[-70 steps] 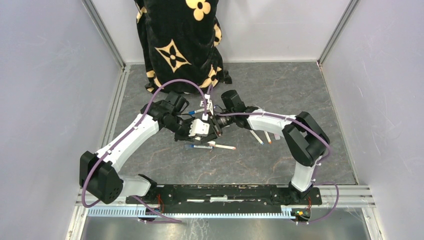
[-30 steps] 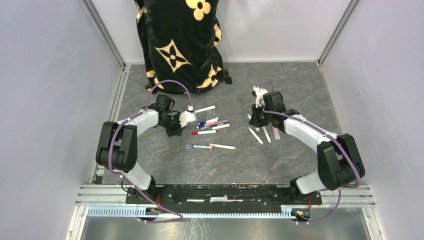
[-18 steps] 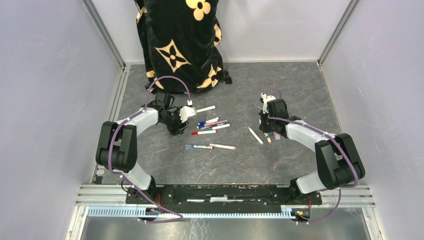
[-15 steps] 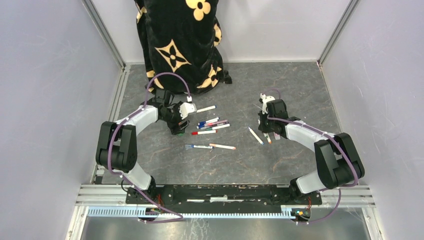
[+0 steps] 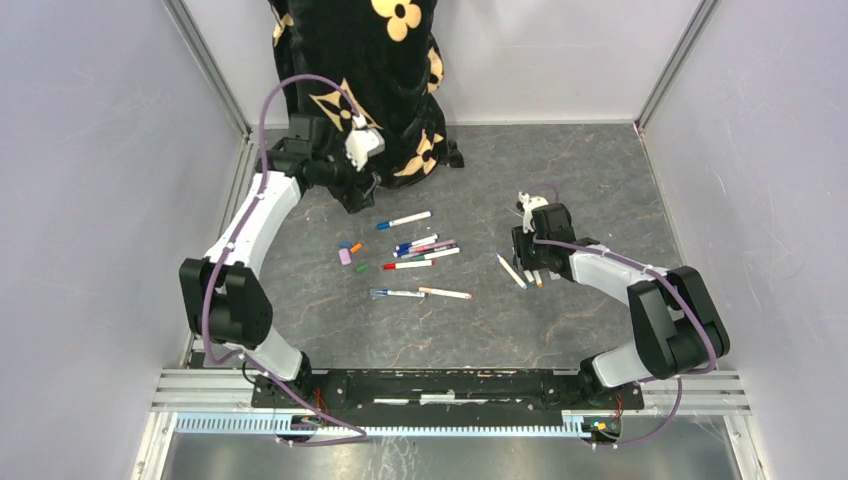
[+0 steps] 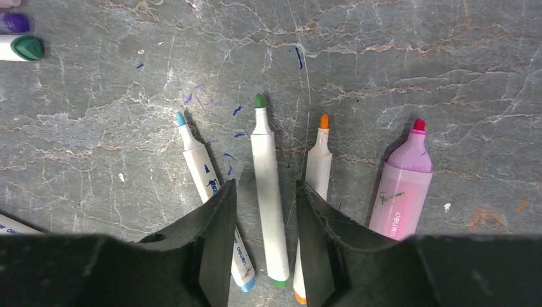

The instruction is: Open the pen caps

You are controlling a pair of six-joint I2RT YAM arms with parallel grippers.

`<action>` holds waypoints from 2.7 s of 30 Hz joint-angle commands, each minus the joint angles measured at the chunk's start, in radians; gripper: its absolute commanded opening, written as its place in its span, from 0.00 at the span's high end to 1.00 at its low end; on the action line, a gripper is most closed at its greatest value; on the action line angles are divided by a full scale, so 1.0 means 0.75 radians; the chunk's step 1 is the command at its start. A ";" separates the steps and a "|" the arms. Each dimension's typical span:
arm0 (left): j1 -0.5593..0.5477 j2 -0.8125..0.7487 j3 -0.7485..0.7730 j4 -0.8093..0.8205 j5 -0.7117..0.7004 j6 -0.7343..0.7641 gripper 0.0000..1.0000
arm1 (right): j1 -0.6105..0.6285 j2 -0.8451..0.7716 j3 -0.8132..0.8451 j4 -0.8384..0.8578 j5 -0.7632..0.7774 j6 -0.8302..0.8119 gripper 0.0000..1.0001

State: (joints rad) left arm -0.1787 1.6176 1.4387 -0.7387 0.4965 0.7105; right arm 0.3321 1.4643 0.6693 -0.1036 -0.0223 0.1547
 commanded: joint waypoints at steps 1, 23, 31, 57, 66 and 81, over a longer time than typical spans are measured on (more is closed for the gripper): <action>0.084 -0.111 0.082 0.029 -0.084 -0.266 0.00 | 0.028 -0.094 0.007 0.047 0.016 -0.020 0.54; 0.166 -0.237 0.055 -0.061 -0.157 -0.302 0.00 | 0.618 0.232 0.296 0.006 -0.275 -0.360 0.53; 0.167 -0.227 0.048 -0.122 -0.058 -0.259 0.00 | 0.624 0.283 0.236 0.006 -0.298 -0.382 0.57; -0.085 -0.451 -0.368 -0.438 0.408 0.519 0.07 | 0.534 0.237 0.637 -0.165 -1.024 -0.236 1.00; -0.300 -0.406 -0.377 -0.431 0.274 0.540 0.16 | 0.534 0.319 0.706 -0.188 -1.286 -0.208 1.00; -0.415 -0.396 -0.440 -0.365 0.208 0.538 0.40 | 0.516 0.369 0.686 -0.068 -1.394 -0.061 1.00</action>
State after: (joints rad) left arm -0.4759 1.3273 1.1110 -1.0439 0.6548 1.0752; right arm 0.7300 1.7348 1.1629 -0.2375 -1.0210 0.0593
